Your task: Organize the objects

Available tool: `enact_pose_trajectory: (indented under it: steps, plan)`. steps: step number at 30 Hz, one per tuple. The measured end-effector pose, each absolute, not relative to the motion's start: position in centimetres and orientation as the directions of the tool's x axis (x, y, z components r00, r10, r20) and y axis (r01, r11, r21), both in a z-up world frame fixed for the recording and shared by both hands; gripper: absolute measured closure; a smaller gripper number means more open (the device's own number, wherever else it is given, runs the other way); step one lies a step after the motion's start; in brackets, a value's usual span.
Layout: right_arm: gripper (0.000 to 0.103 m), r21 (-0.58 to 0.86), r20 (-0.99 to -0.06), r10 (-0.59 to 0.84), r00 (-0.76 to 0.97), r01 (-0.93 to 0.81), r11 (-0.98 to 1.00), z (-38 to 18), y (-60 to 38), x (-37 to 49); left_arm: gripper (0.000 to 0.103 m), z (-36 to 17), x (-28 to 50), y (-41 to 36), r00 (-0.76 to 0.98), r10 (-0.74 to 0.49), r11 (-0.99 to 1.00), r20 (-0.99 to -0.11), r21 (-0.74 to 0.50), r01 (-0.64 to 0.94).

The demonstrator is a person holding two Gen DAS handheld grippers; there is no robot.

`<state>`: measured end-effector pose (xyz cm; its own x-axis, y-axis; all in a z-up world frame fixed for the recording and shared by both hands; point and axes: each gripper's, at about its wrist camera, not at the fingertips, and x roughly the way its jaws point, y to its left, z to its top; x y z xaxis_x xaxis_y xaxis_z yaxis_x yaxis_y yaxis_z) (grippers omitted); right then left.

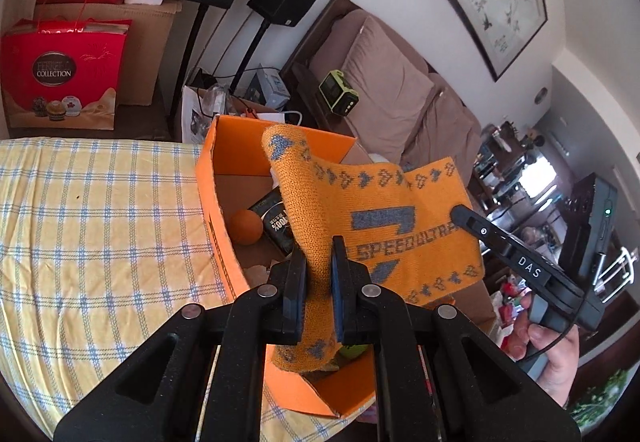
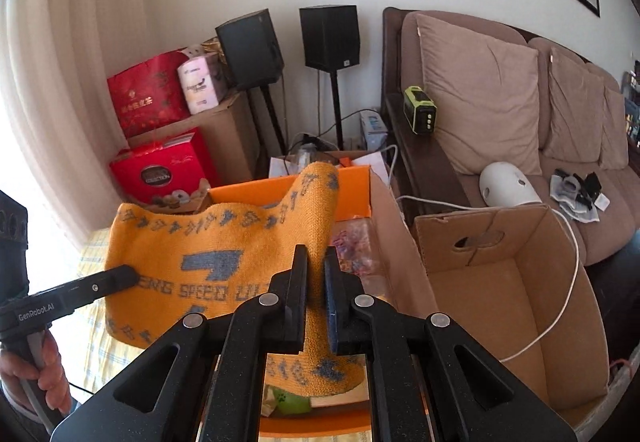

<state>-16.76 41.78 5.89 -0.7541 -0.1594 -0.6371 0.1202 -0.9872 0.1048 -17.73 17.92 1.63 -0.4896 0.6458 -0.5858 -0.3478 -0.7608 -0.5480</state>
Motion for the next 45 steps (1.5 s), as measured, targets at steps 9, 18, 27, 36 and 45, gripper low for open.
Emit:
enact_pose_trajectory:
  steps: [9,18,27,36,45]
  plan:
    - [0.097,0.116,-0.695,-0.126,-0.708,0.062,-0.991,1.9,44.7,-19.5,0.093,-1.3,-18.3,21.1,-0.458,0.600,-0.800,-0.656,-0.501,-0.330]
    - [0.062,0.082,-0.718,-0.054,-0.694,-0.007,-0.997,-0.1,45.7,-19.6,0.050,-1.4,-16.5,22.5,-0.469,0.535,-0.840,-0.703,-0.388,-0.378]
    - [0.036,0.084,-0.641,-0.074,-0.764,0.027,-0.996,3.1,44.5,-16.1,0.011,3.3,-14.5,18.8,-0.573,0.482,-0.874,-0.663,-0.318,-0.367]
    - [0.003,0.084,-0.596,-0.146,-0.790,0.120,-0.989,3.7,40.2,-11.2,0.000,3.3,-11.2,13.7,-0.654,0.344,-0.937,-0.674,-0.205,-0.282]
    - [0.001,0.063,-0.568,-0.152,-0.809,0.141,-0.988,3.7,37.0,-8.1,0.000,2.4,-7.4,9.5,-0.699,0.279,-0.960,-0.658,-0.219,-0.177]
